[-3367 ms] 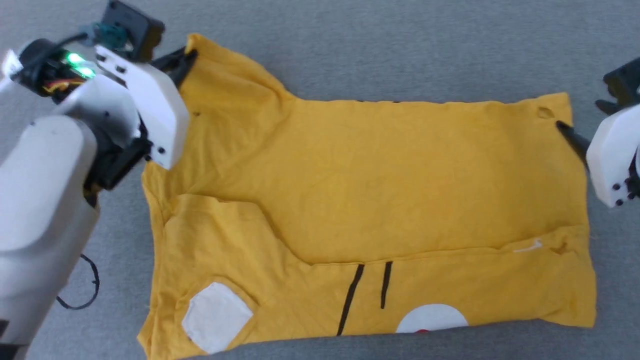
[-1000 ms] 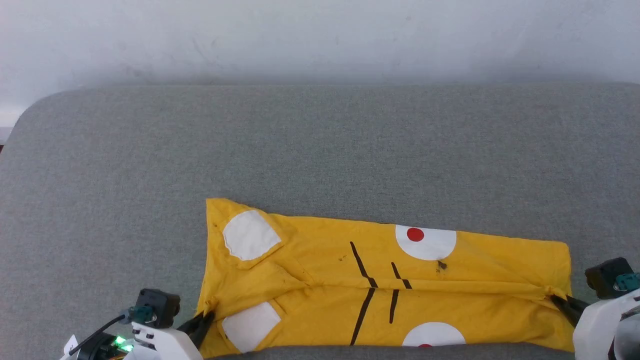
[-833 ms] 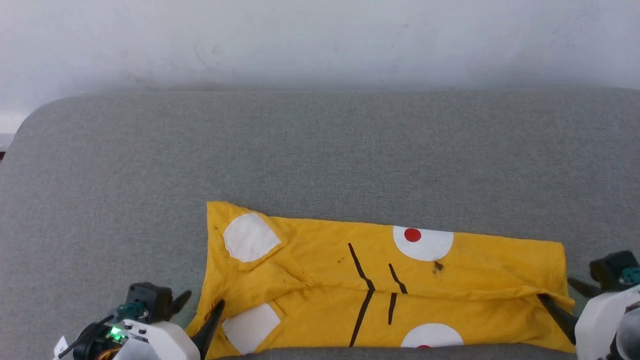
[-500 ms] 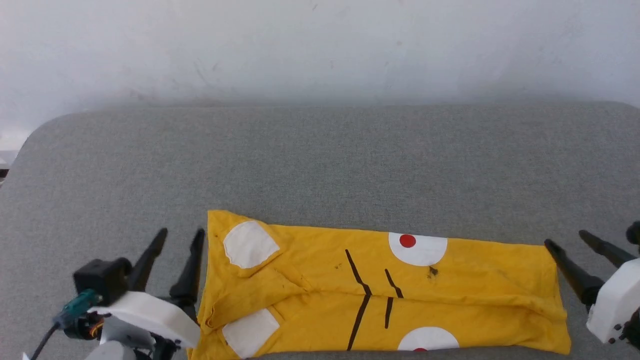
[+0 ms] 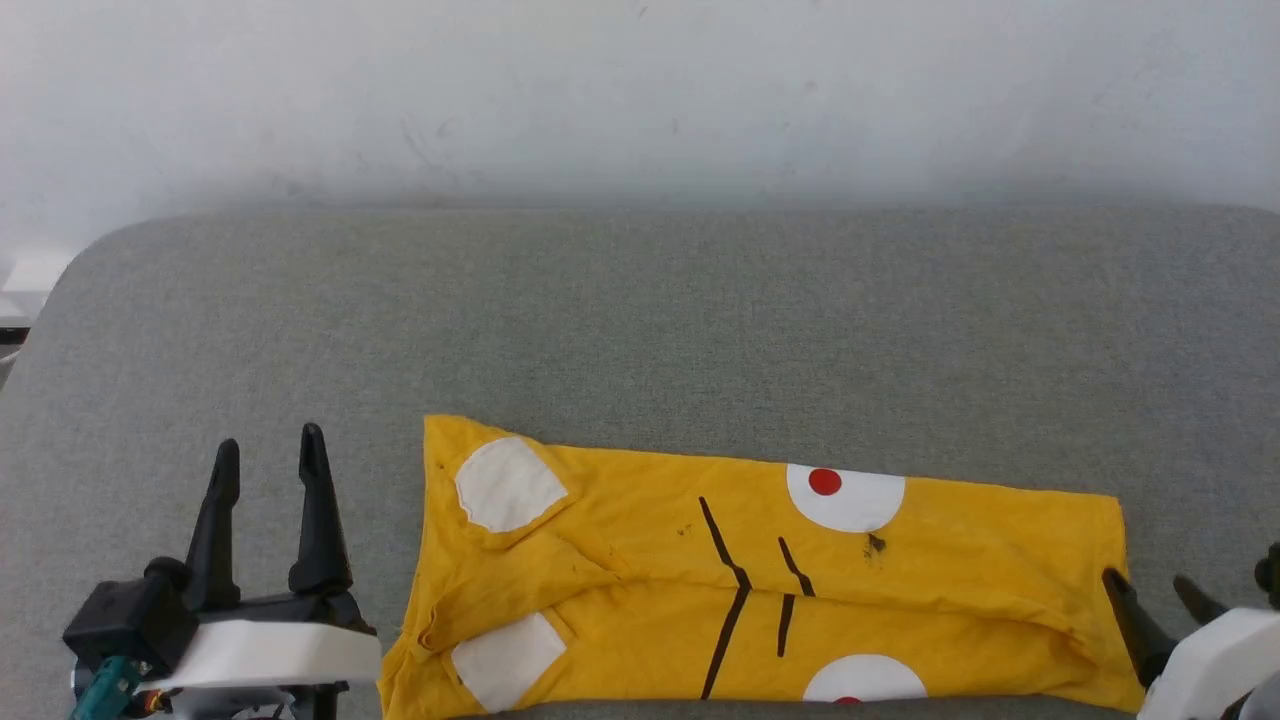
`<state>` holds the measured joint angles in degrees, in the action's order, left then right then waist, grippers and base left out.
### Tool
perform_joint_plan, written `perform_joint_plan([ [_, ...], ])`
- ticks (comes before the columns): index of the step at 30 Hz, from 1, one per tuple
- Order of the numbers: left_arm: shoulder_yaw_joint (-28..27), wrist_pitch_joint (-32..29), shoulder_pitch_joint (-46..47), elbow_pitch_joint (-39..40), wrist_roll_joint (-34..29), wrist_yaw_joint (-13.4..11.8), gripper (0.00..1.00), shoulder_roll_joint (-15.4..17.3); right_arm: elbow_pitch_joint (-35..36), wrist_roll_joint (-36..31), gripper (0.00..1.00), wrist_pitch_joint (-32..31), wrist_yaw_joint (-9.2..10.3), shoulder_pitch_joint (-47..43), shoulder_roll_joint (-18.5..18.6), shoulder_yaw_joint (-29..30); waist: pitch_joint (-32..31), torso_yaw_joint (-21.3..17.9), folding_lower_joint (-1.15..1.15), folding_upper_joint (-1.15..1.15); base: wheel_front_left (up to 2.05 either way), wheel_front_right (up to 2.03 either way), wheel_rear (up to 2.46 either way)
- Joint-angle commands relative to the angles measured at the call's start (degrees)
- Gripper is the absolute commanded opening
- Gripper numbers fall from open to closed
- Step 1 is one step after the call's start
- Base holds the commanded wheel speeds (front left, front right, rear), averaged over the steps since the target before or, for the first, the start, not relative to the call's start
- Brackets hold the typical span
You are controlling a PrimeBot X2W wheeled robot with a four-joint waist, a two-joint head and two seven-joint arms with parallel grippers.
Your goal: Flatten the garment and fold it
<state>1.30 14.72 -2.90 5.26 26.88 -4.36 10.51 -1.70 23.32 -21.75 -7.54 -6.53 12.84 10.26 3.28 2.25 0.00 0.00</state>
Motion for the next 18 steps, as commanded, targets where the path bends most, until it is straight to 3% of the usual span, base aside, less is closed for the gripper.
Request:
perform_joint_plan([
  [1,-1.7,0.3,-0.9,0.4,-5.1,1.9,1.0,-1.2,-1.5,-2.0,1.0,-0.4,0.05,-0.6,-1.7,1.6,0.5,0.2,0.0,0.0,0.0,0.0,0.0],
  [9,-2.1,0.3,-3.6,-1.3,-19.9,7.3,1.0,-4.0,-6.7,-4.8,1.0,-2.8,0.05,0.7,-4.7,4.2,1.8,1.0,0.0,0.0,0.0,0.0,0.0],
  [18,-1.7,0.3,-2.6,-2.5,-22.5,8.8,1.0,-5.6,-13.2,-3.5,1.0,-4.0,0.05,2.3,-5.3,3.8,3.4,2.6,0.0,0.0,0.0,0.0,0.0],
])
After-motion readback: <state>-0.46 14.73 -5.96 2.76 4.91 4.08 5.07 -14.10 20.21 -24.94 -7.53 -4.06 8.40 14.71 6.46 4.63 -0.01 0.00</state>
